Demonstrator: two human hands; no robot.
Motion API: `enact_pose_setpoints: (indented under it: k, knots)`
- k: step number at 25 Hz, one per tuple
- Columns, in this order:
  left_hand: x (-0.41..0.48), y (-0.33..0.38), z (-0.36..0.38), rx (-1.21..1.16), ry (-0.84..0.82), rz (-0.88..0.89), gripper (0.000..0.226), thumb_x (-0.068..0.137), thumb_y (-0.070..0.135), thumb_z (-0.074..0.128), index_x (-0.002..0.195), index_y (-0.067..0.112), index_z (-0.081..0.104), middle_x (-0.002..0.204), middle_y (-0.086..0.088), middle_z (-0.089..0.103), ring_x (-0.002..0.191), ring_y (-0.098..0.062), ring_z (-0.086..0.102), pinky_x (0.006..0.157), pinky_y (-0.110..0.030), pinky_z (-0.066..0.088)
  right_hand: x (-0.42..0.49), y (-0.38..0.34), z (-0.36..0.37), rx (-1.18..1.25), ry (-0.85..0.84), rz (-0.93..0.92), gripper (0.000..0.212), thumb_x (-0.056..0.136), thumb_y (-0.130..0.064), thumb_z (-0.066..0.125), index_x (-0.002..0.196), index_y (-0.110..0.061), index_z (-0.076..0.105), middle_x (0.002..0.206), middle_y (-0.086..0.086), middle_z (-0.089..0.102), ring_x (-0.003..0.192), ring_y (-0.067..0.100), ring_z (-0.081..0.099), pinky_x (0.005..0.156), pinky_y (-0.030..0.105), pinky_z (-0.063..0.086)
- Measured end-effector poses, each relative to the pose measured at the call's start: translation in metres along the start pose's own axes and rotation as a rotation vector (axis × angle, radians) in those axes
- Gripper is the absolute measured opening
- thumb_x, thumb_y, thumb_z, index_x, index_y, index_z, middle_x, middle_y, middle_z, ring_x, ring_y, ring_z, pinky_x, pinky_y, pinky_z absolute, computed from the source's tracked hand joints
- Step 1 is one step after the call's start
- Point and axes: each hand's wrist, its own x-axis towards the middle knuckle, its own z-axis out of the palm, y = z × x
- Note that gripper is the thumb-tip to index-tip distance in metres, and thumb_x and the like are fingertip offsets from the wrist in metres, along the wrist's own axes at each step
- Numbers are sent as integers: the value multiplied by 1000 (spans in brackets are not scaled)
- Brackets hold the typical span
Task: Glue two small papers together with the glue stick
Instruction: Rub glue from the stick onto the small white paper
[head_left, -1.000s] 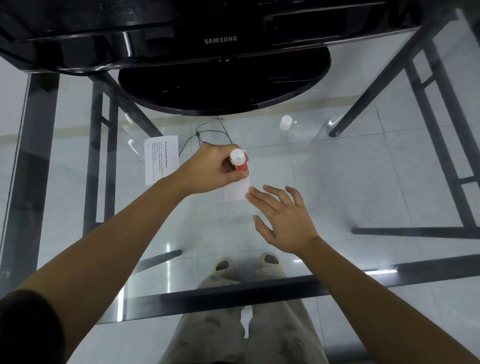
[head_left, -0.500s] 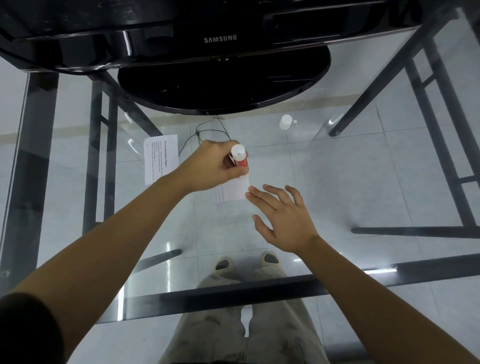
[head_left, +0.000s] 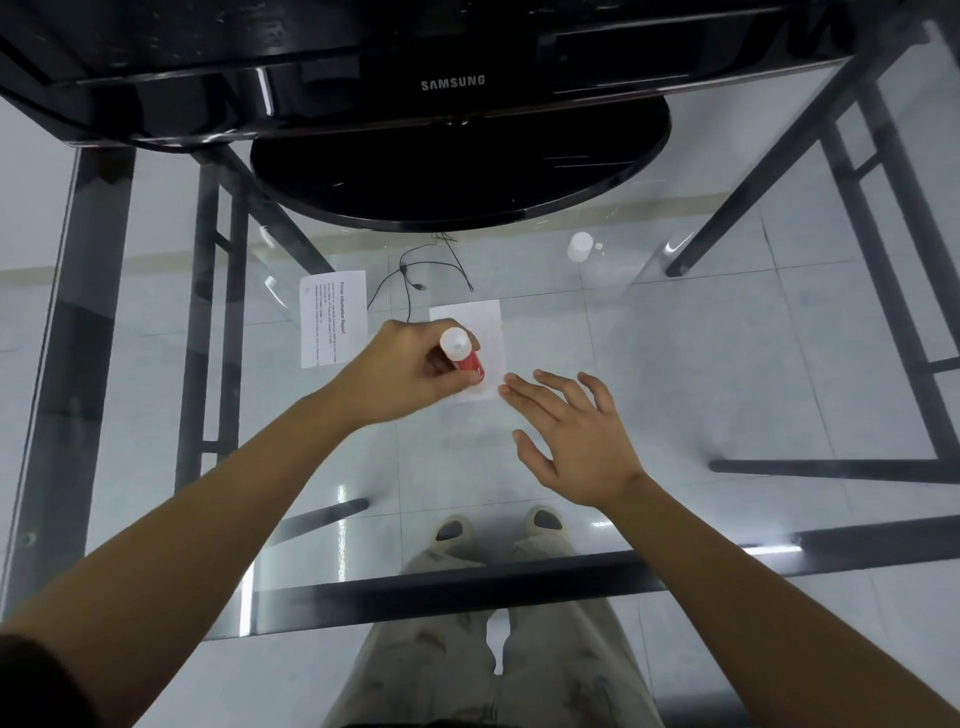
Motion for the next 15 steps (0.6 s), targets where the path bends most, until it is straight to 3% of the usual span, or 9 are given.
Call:
enact_pose_setpoints:
  k: [2,6,8,12,15]
  knots:
    - [11,-6,-8,54,51,-55,22,77,33,73,93,22,63,81,4,70,69,3,61,64,-6,46,0,0,0,0,-3,3,47,91,-44,41,133,-27,48,140,-7,49,130,18,43,109,48,25]
    - [18,-16,-26,-22,257,-162,17,77,28,72,90,24,63,79,10,70,75,-4,64,68,-15,51,0,0,0,-5,-5,6,47,91,-43,38,133,-26,49,140,-7,50,129,17,44,108,48,26]
    - [9,-16,-21,-270,287,-207,17,75,24,74,89,25,65,79,11,70,75,-3,65,67,-15,51,1,-1,-2,-2,-8,11,47,91,-43,38,133,-26,49,139,-8,50,129,17,44,108,47,26]
    - [-21,-9,9,-1128,349,-391,15,81,1,64,80,16,62,79,-1,71,76,-17,69,69,-22,54,1,-5,-8,34,-29,25,45,89,-41,45,131,-25,51,138,-7,51,128,18,45,107,48,27]
    - [-32,-7,25,-1457,471,-594,10,84,0,58,78,8,59,81,-11,70,73,-19,70,66,-22,56,9,-8,-16,55,-66,54,46,84,-40,47,127,-25,53,134,-5,54,124,21,47,103,48,31]
